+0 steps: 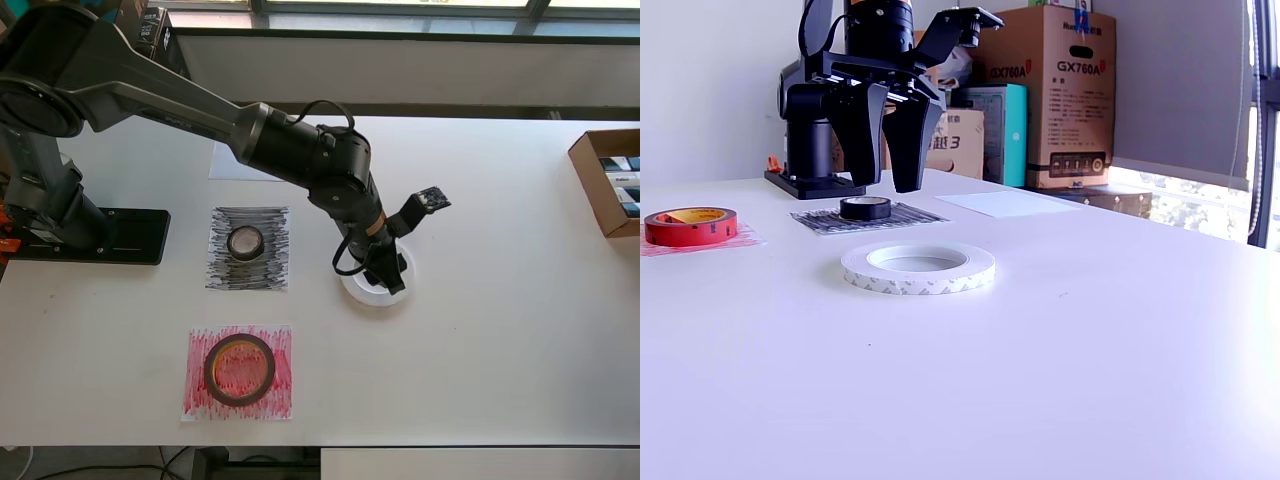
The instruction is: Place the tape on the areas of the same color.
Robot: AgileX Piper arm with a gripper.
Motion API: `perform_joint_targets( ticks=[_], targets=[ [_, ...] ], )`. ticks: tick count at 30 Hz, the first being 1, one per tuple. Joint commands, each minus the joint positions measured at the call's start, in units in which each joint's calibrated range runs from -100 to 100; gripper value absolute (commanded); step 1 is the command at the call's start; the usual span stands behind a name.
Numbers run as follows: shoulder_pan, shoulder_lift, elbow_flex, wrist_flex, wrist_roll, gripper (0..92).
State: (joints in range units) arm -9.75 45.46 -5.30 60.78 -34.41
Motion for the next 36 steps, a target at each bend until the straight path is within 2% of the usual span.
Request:
perform_joint_targets(
  ticks=[1,4,8,18,36],
  targets=[
    [-0.03,0.28,0.53,1.04,-9.79,57.0],
    [0.05,0.28,0.53,1.04,-14.45,57.0],
    [0.21,0.37,1.43,0.45,-16.66,57.0],
    [1.47,-0.65,8.34,0.36,-16.66,57.0],
    [2.89,0.09,9.43,0.36,-16.66,57.5]
  ],
)
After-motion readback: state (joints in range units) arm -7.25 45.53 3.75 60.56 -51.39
